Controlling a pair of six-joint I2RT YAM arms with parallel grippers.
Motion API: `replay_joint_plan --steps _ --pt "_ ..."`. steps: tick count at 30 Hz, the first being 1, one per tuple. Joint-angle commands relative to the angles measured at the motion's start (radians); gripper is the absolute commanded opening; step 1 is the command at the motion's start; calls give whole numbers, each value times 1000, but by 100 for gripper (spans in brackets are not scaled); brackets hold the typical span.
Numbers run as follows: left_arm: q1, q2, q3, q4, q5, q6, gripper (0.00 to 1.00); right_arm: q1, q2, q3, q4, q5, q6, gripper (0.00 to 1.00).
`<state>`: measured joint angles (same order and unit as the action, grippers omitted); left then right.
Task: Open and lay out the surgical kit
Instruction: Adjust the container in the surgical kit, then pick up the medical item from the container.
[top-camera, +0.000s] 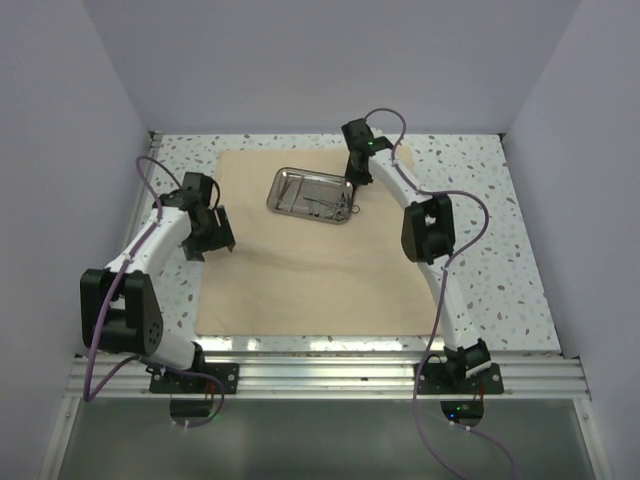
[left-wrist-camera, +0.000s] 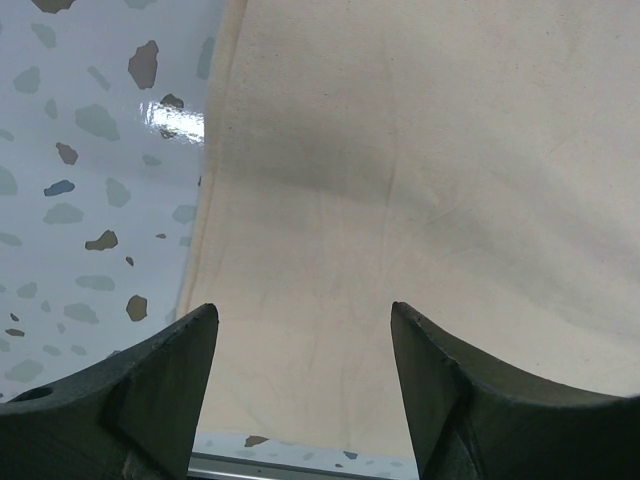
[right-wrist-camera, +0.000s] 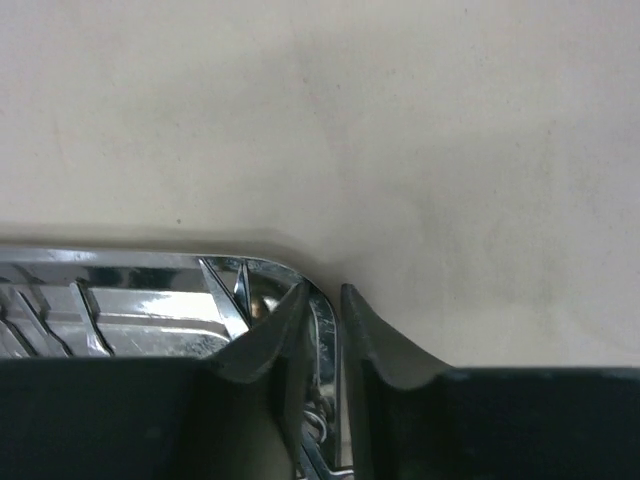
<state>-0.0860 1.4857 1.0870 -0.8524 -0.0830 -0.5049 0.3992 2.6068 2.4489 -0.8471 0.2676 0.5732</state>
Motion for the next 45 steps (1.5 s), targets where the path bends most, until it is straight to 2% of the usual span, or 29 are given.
replay_joint_plan --steps 1,3,6,7,9,10,12,17,20,27,35,39,45 --pt "2 11 48 -20 -15 5 74 -16 10 59 124 4 5 28" --pt "2 21 62 -23 -11 3 74 -16 15 48 175 -28 -2 37" --pt "2 42 99 -36 -8 3 74 -22 35 50 224 -100 -9 61" --pt "2 48 108 -36 -6 5 73 -23 36 55 227 -111 -6 74" --pt "2 68 154 -43 -9 8 74 -23 0 49 235 -100 7 80" --pt "2 74 172 -45 -11 12 74 -23 -34 -9 253 -88 10 87" --pt "0 99 235 -33 -11 16 74 -22 -156 -133 314 -70 2 93" --pt "-27 197 396 42 51 42 74 -23 -373 -286 266 24 -22 95" --pt "-67 345 497 55 68 57 72 -22 -505 -416 183 30 -6 94" --pt "-179 596 708 73 109 51 68 -16 -813 -851 132 -7 22 88" --pt "-264 771 896 113 134 -52 66 -10 -1074 -1050 17 54 -4 87" --pt "-293 811 958 121 86 -122 66 -8 -1204 -1131 -13 71 -6 87" --pt "-316 870 1047 87 -44 -182 65 -10 -1291 -1163 -58 114 -16 87"
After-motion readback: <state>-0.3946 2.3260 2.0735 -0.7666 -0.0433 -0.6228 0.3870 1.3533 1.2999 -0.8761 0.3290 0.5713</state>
